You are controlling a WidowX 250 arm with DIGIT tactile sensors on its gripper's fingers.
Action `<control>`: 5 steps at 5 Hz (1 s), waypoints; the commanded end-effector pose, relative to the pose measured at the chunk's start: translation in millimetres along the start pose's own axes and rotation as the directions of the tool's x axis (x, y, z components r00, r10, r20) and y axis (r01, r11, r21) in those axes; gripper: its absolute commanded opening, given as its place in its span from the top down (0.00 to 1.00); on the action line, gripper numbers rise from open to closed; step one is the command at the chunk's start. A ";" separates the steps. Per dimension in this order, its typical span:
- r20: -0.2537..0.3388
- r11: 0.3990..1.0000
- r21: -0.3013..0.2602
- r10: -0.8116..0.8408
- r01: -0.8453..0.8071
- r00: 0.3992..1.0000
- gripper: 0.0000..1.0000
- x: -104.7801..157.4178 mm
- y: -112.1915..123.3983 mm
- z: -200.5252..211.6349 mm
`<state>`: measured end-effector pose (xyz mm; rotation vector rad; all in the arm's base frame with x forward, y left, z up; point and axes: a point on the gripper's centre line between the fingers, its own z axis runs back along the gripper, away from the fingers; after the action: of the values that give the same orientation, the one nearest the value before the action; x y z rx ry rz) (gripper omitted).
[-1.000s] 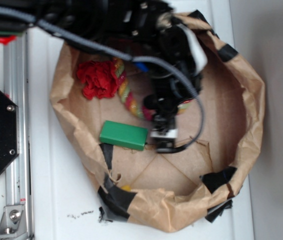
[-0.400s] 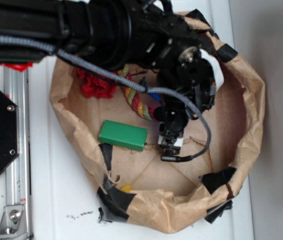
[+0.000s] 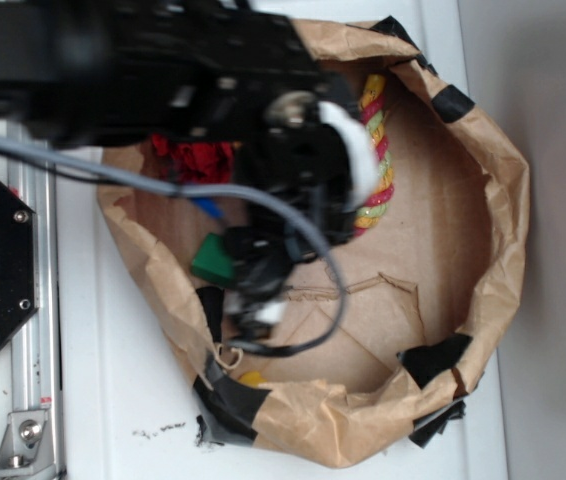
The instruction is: Grab the green block.
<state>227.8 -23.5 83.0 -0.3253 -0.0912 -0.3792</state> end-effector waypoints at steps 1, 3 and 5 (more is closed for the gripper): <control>-0.008 0.999 0.034 -0.004 0.004 1.000 0.00 -13.5 -25.2 -9.7; -0.047 1.000 0.030 0.012 -0.011 0.999 0.00 -1.4 0.6 -60.2; -0.047 0.996 0.067 0.056 -0.053 0.997 1.00 13.2 16.6 -79.6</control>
<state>256.4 -29.2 12.3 -0.2495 -0.0753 -0.3260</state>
